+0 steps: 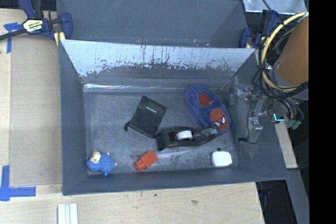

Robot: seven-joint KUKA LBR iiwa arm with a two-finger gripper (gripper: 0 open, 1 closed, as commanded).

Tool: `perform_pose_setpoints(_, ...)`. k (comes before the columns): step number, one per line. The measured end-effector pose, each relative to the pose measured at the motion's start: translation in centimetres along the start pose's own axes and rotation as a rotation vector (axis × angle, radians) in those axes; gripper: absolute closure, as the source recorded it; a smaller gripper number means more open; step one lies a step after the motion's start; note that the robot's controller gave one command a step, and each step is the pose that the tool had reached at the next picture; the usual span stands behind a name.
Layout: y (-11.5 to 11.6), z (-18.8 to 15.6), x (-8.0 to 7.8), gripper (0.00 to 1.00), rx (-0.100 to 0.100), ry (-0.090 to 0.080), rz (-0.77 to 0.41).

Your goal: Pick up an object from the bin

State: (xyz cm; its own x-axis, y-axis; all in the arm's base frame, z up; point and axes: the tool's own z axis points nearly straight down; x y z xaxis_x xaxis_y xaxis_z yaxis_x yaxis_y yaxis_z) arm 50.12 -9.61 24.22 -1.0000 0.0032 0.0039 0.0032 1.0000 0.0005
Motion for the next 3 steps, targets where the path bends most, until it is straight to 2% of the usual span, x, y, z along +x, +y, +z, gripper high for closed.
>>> perform_pose_setpoints(1,4.3,17.1,0.6,0.0,-0.001,0.001,-0.089)
perform_pose_setpoints(2,4.1,16.6,0.3,1.0,0.002,-0.011,-0.086)
perform_pose_setpoints(3,-0.7,5.3,1.5,1.0,0.005,-0.01,-0.125)
